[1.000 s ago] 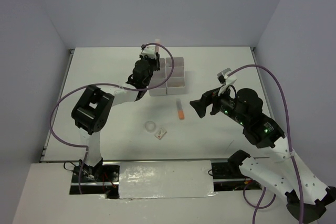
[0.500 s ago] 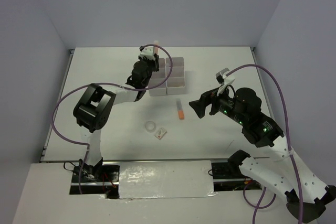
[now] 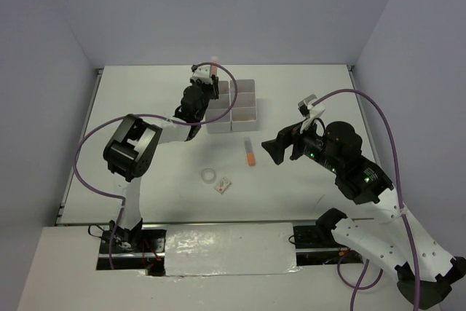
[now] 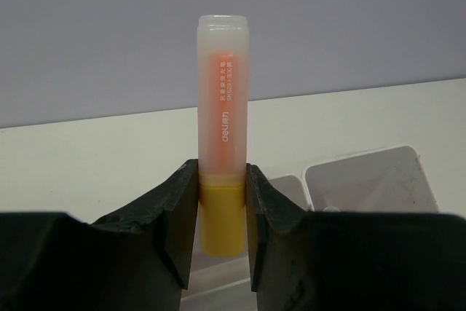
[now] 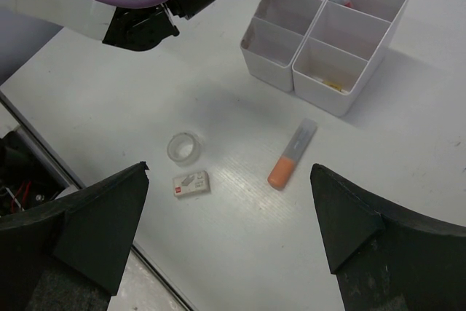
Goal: Sort the stationery into containers
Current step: Place the pen in the storage box.
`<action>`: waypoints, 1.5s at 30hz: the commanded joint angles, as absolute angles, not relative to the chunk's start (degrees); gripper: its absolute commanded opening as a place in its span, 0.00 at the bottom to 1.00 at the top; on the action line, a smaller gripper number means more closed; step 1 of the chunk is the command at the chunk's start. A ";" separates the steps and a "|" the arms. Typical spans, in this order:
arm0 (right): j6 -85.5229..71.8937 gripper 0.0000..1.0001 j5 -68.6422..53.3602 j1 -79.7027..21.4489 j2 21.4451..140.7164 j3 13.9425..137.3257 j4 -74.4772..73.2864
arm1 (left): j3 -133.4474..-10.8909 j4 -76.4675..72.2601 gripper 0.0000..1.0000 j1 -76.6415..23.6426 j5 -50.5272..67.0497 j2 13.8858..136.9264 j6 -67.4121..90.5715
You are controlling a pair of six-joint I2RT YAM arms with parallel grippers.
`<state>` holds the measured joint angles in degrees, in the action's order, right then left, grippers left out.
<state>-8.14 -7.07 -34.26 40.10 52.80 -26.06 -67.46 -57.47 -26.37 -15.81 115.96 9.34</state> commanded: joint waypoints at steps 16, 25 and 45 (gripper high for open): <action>-7.21 1.00 -8.79 -34.72 40.17 52.29 -23.03 | -63.90 -66.35 0.63 -25.49 -12.13 115.40 11.08; -7.21 1.00 -8.96 -34.72 40.17 52.47 -23.03 | -65.12 -63.99 0.39 -24.61 -10.90 115.75 10.99; -6.94 1.00 -9.49 -34.98 40.96 52.38 -23.20 | -61.08 -58.74 0.83 -24.61 -11.50 103.72 15.55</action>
<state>-7.77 -8.71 -34.52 40.75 52.80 -26.06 -61.36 -59.11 -24.84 -10.68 106.83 12.91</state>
